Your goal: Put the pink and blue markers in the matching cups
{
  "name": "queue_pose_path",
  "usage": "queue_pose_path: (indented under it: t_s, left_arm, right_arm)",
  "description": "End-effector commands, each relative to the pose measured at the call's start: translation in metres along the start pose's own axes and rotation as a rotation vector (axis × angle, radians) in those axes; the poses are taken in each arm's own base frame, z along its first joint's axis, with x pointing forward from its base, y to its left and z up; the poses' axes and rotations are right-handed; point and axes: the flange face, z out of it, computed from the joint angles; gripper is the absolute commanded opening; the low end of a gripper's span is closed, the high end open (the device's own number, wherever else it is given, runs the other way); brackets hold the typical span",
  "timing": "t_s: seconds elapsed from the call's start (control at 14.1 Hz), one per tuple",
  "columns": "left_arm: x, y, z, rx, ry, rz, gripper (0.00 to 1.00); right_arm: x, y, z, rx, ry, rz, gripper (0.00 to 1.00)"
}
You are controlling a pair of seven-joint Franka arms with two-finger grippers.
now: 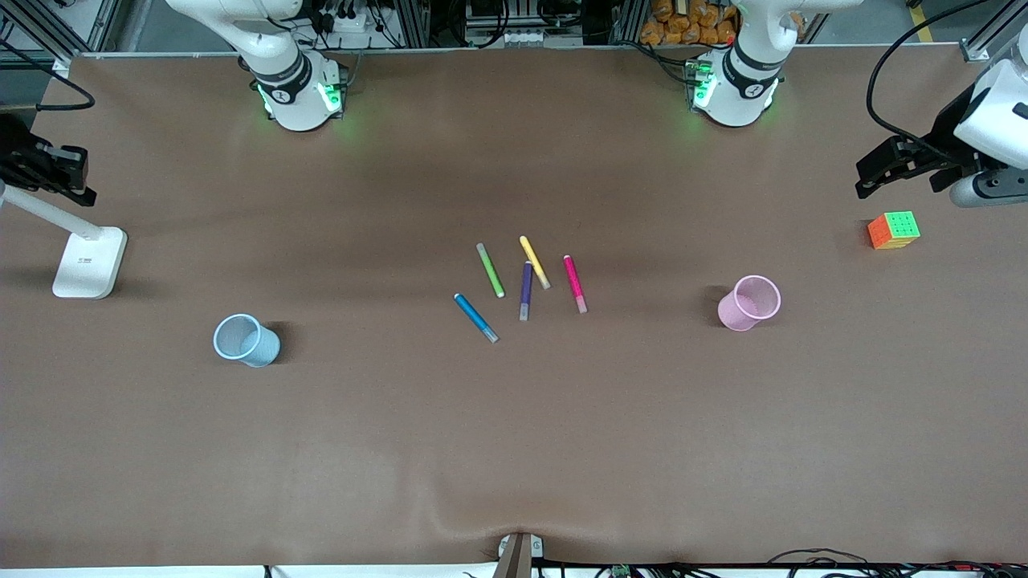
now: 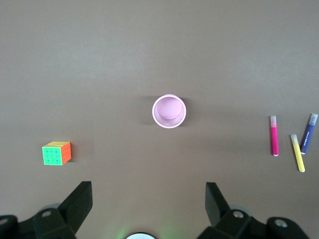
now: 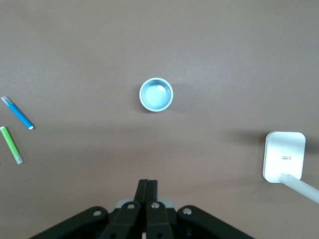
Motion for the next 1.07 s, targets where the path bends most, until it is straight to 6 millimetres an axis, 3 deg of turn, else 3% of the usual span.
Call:
queue_pose_path:
  t_s: [0.0,0.28,0.36,0.43,0.71,0.99]
  left_arm:
    - [0.001,-0.009,0.002,-0.004,-0.012,0.046,1.00]
    - [0.002,-0.018,-0.001,-0.010,-0.010,0.079,1.00]
    - [0.003,-0.017,0.001,-0.009,-0.013,0.076,1.00]
    - [0.008,-0.014,0.009,-0.010,-0.028,0.079,1.00]
    - [0.023,0.015,0.053,-0.076,-0.123,0.089,1.00]
    - [0.037,0.071,0.115,-0.076,-0.243,0.060,1.00]
  right_arm:
    - [-0.004,0.002,-0.003,-0.005,-0.003,0.014,0.00]
    - [-0.005,0.004,-0.002,-0.004,-0.009,0.018,0.00]
    - [-0.005,0.001,-0.002,-0.006,-0.010,0.016,0.61]
    - [-0.005,0.001,-0.002,-0.006,-0.010,0.014,1.00]
    - [-0.004,0.001,-0.001,-0.006,-0.012,0.016,1.00]
    - [-0.004,0.000,0.001,-0.005,-0.015,0.012,1.00]
